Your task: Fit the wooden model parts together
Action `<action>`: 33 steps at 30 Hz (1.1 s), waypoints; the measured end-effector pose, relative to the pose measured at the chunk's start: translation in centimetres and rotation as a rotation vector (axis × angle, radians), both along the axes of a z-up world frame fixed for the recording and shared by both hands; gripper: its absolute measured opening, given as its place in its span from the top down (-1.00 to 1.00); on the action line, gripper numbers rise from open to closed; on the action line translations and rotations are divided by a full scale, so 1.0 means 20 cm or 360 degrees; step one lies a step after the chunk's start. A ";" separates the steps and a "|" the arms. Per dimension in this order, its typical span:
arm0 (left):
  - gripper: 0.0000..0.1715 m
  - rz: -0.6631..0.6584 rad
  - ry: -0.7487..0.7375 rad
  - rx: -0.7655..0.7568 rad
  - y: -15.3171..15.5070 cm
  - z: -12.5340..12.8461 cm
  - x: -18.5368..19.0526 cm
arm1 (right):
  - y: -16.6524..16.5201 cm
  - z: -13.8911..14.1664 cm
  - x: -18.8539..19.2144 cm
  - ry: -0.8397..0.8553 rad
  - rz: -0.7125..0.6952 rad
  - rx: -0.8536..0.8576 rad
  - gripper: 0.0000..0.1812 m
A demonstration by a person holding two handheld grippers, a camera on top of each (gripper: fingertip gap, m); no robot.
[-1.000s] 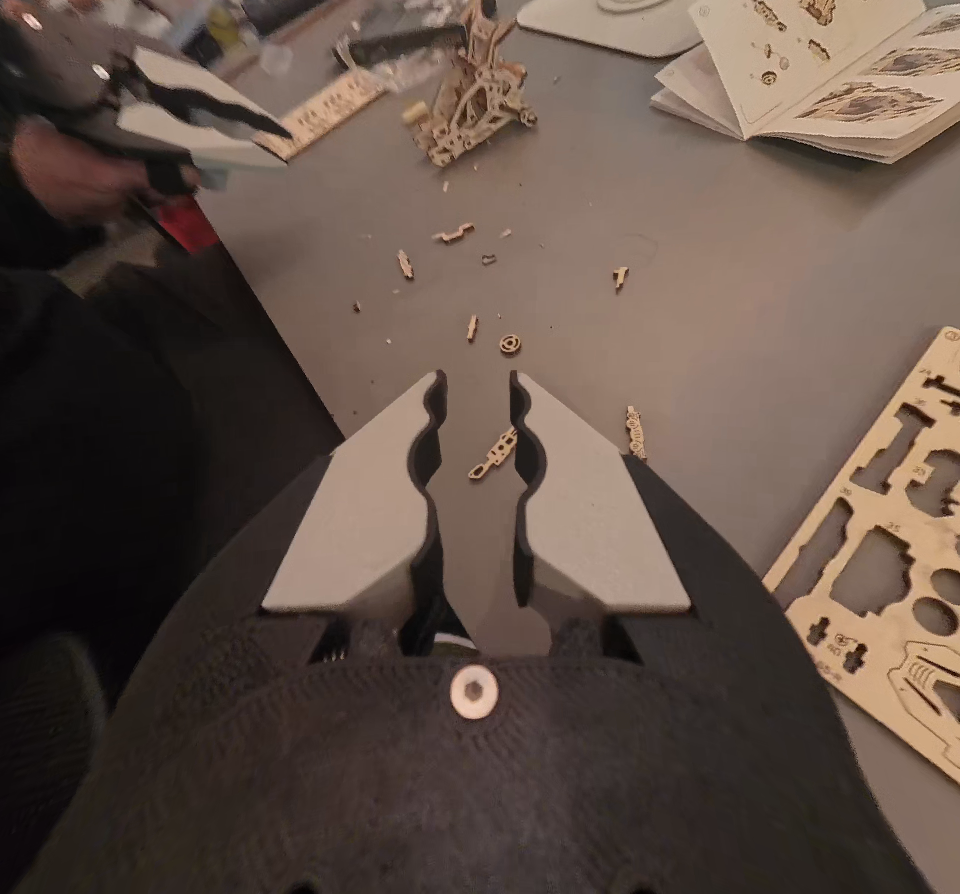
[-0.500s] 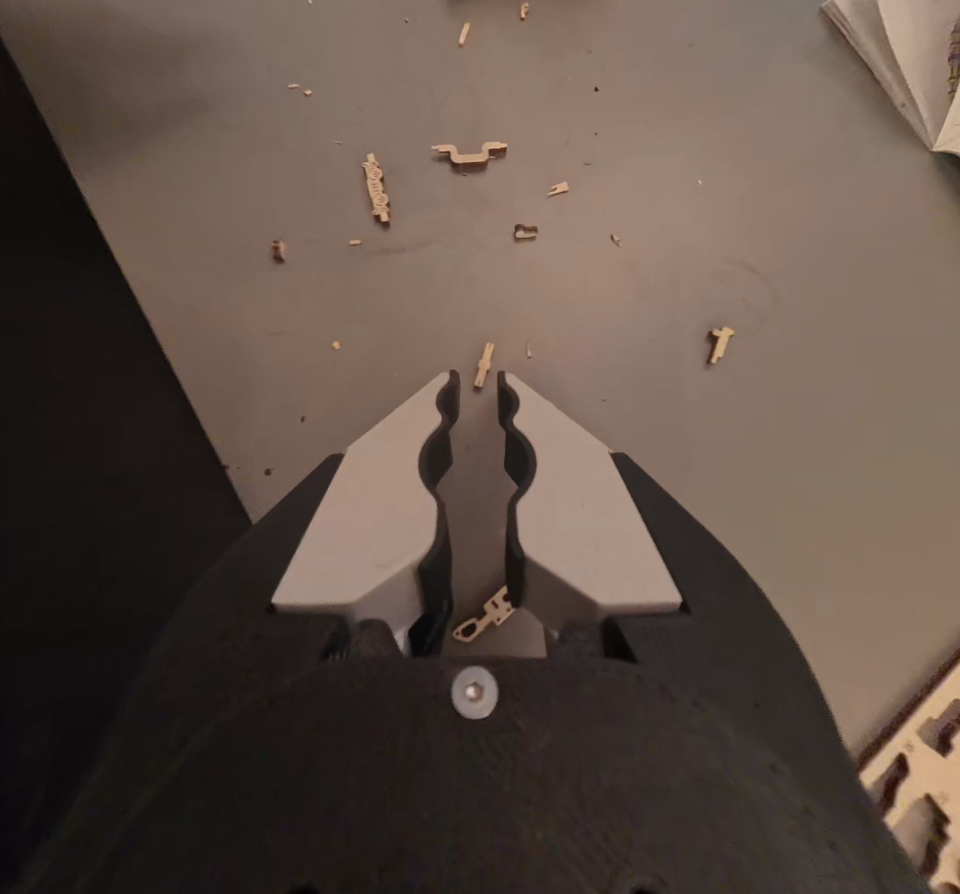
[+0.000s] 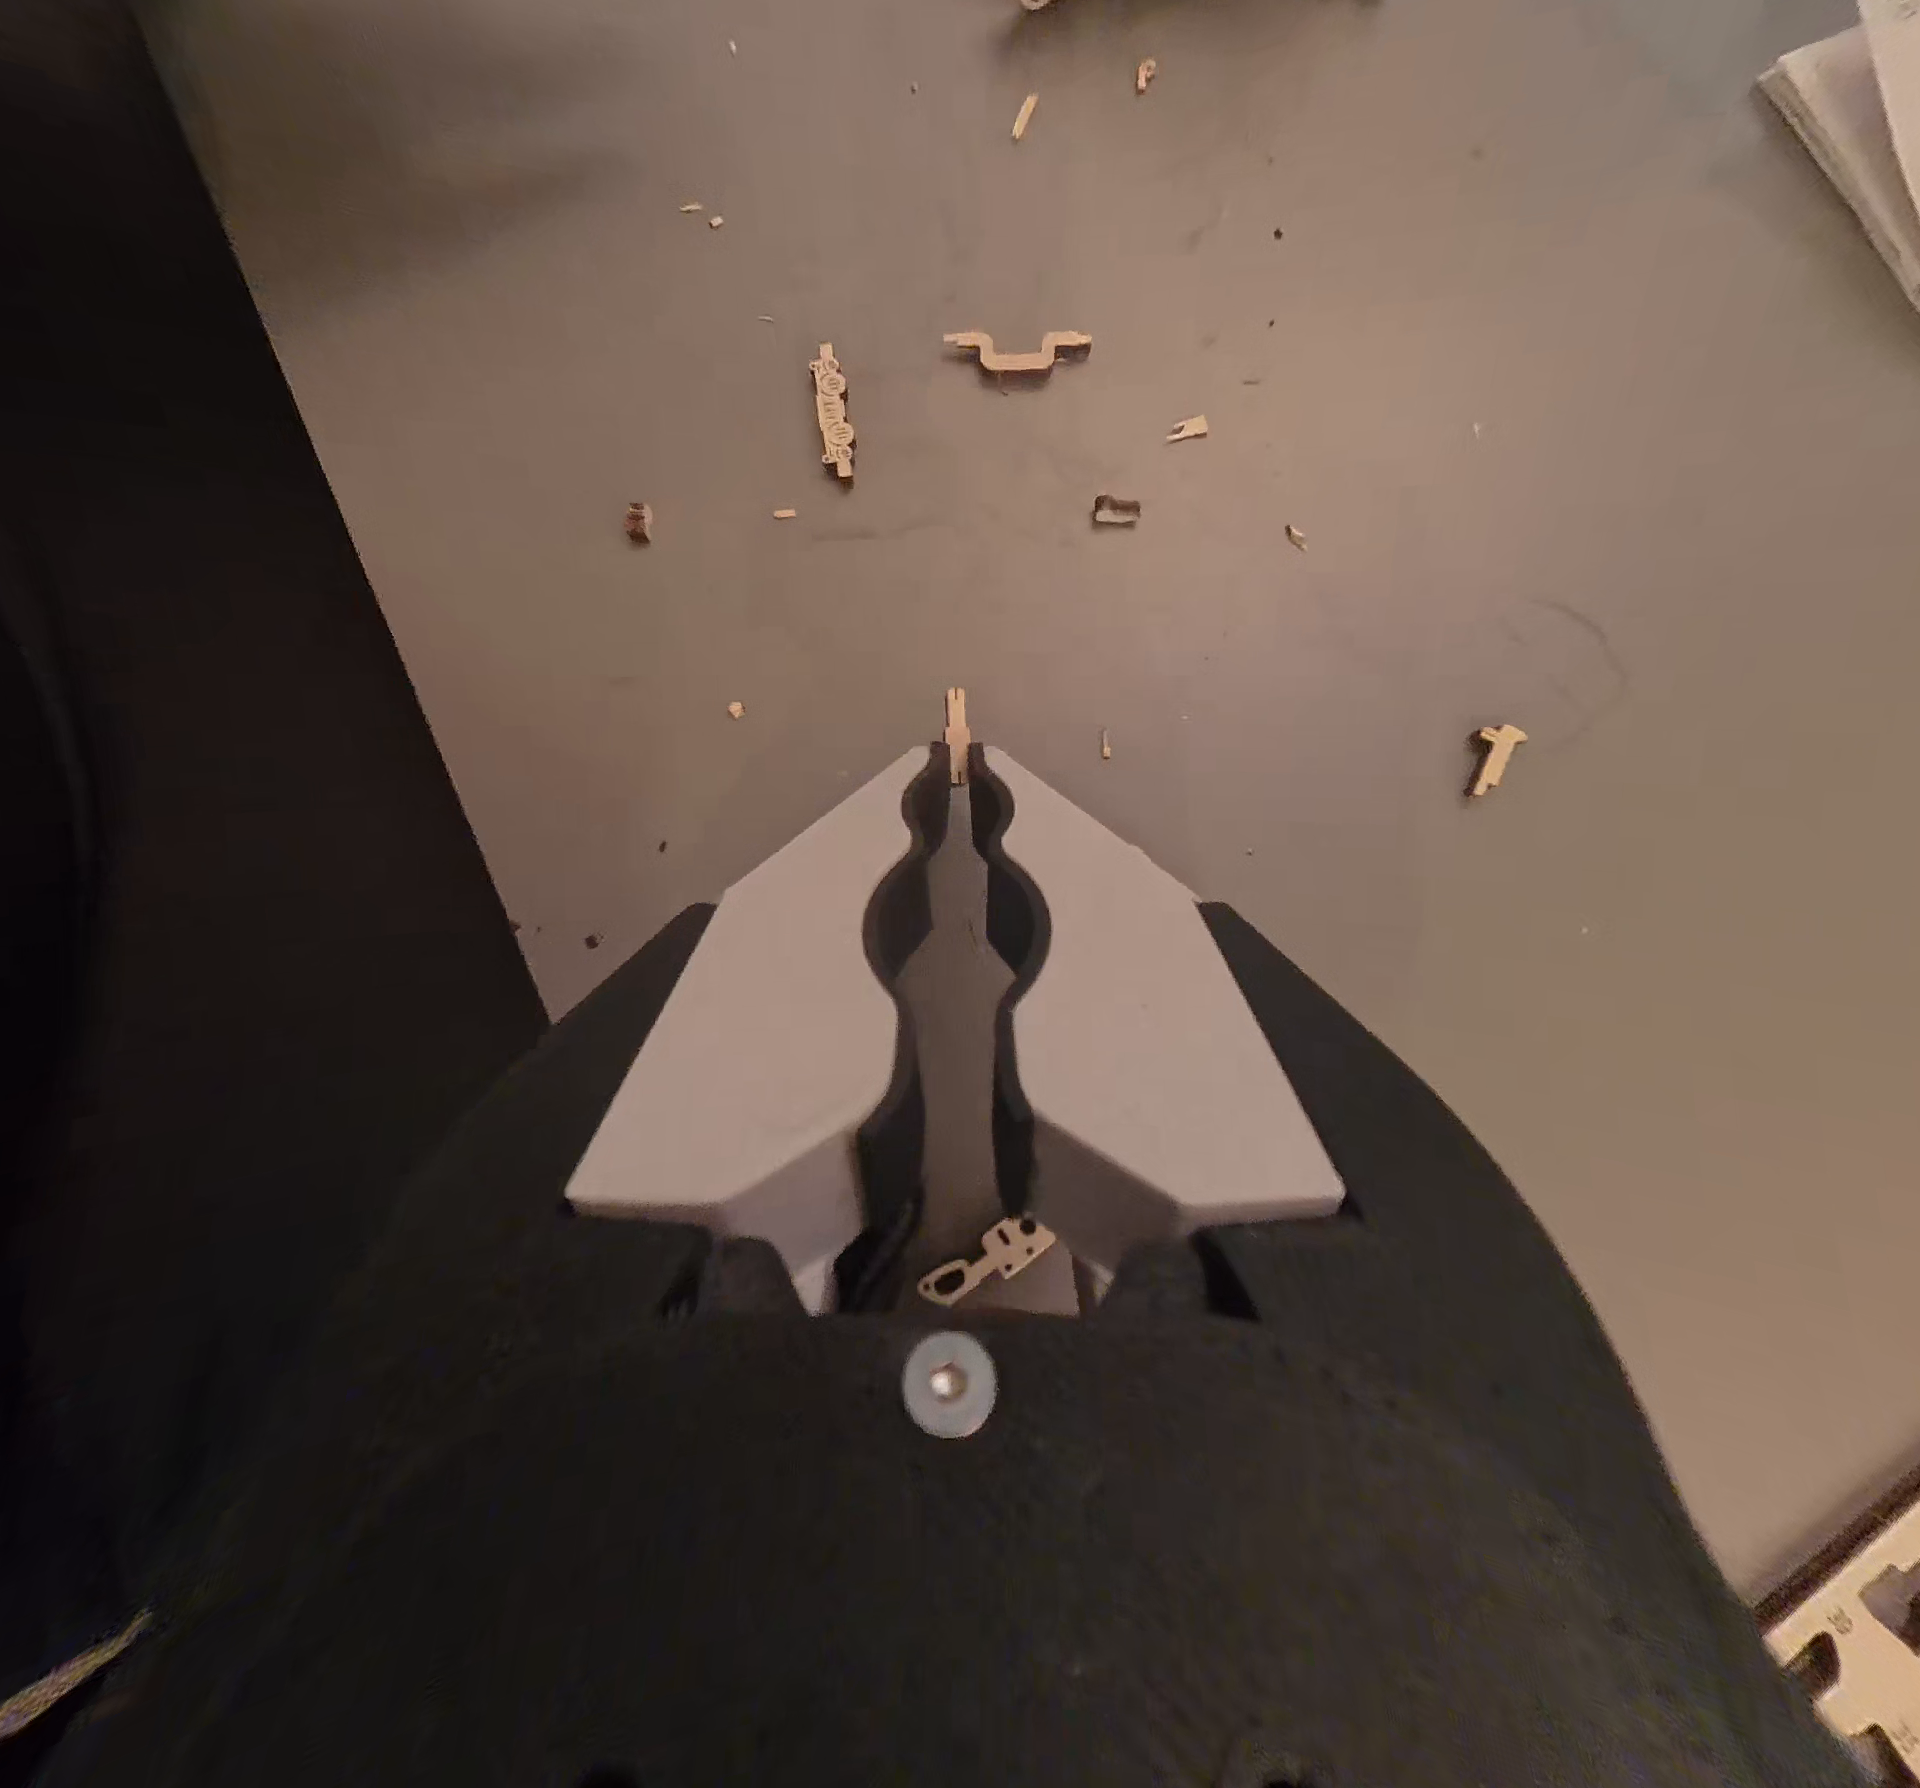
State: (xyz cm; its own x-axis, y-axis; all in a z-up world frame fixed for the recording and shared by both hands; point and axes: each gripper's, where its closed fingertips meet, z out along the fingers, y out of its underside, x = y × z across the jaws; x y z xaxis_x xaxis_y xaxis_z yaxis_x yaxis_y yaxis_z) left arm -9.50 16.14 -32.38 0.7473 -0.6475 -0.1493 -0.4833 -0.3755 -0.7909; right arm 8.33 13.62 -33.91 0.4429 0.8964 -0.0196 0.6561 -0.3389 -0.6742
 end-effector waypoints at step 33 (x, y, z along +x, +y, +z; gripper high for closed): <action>0.32 -0.0298 -0.0206 -0.0394 0.27 -0.06 0.34 | -0.09 0.00 0.38 0.0196 -0.0293 -0.0083 0.65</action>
State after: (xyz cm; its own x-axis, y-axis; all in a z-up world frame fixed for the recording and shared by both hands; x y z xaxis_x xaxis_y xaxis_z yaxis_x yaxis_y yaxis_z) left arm -2.79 21.47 -33.49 0.6144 -0.7801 0.1181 -0.4633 -0.4779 -0.7463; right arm 15.87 11.86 -33.83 0.5904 0.7970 -0.1277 0.4936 -0.4817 -0.7241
